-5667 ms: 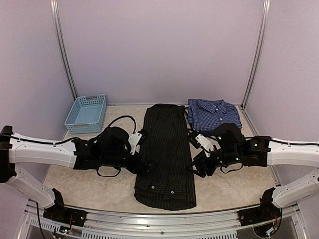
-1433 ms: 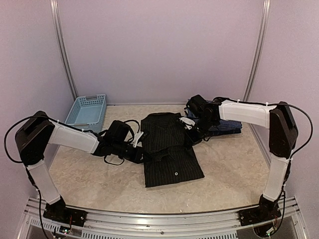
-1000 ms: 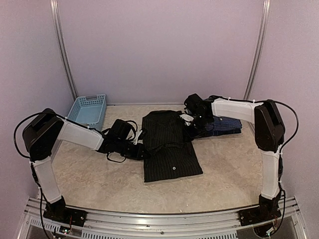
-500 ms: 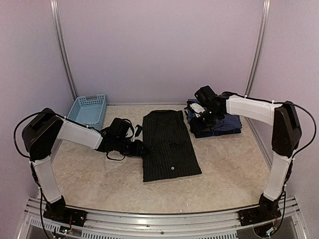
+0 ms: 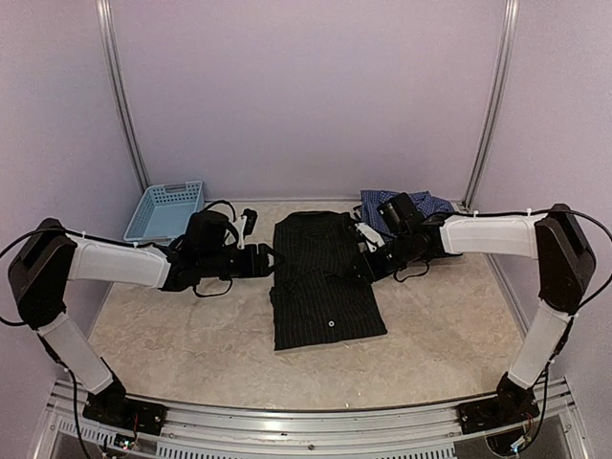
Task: Fold and stack the long sleeve shirts
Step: Fold the rectangle-folded shirt at the center of the board.
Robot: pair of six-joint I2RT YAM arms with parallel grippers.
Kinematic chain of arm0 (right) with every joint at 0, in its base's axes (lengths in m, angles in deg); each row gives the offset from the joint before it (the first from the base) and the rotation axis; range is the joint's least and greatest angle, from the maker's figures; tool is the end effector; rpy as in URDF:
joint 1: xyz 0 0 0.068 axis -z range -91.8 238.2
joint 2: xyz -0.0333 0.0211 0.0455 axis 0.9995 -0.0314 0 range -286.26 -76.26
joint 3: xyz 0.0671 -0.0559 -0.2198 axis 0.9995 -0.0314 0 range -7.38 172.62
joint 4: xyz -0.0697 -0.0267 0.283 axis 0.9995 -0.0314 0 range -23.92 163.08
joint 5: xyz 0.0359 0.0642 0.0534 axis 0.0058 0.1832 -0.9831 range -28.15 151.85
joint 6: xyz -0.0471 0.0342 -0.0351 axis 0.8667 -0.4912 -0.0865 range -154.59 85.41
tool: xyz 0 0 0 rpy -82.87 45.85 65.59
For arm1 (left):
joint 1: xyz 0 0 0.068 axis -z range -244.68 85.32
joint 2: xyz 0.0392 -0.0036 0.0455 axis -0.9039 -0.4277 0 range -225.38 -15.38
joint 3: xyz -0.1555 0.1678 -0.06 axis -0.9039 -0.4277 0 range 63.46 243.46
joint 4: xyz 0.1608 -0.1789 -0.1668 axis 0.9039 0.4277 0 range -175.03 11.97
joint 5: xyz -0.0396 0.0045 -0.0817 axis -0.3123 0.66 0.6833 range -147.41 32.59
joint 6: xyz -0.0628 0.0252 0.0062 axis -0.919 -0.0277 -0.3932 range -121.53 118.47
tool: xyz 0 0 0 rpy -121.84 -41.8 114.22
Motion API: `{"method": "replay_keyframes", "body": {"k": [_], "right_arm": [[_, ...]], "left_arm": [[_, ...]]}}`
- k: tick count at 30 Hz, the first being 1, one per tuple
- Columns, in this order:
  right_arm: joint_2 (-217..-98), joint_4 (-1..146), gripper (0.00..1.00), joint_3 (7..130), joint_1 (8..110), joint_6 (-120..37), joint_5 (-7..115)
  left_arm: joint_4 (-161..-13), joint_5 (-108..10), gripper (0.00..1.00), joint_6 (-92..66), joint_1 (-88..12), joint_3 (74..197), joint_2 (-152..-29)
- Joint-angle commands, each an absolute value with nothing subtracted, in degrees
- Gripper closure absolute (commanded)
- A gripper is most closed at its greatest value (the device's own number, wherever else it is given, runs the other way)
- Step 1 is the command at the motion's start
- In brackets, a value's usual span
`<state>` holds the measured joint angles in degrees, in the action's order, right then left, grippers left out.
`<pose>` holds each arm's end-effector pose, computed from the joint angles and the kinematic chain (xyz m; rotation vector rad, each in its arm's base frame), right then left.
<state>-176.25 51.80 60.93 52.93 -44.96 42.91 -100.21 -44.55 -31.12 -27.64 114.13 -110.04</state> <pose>0.3189 0.2474 0.1412 -0.6959 2.4838 0.7307 0.3054 -0.2456 0.1278 0.2886 2.1805 -0.9196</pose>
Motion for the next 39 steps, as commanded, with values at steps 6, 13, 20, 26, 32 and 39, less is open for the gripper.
{"method": "replay_keyframes", "body": {"k": [6,13,20,26,32,39], "right_arm": [[-184.09,60.22,0.52,62.68,53.89,-46.27,40.10],[-187.77,61.37,0.52,63.44,57.02,-45.40,42.83],[-188.89,60.20,0.52,62.71,57.78,-42.78,48.20],[-182.36,60.16,0.51,59.16,57.79,-41.54,50.92],[-168.16,62.91,0.50,50.26,56.64,-41.36,53.29],[-154.56,66.06,0.46,39.38,49.18,-41.22,63.01]], "left_arm": [[-108.96,-39.71,0.36,-32.22,-20.91,110.13,-109.23],[-112.58,-37.98,0.36,-33.54,-20.25,113.65,-119.44],[-107.94,-42.77,0.36,-32.43,-19.09,119.09,-128.81],[-104.96,-48.74,0.35,-30.26,-18.23,119.11,-128.17],[-104.82,-54.25,0.02,-27.25,-17.86,117.14,-122.12],[-102.67,-67.05,0.01,-25.18,-16.65,111.19,-108.45]]}}
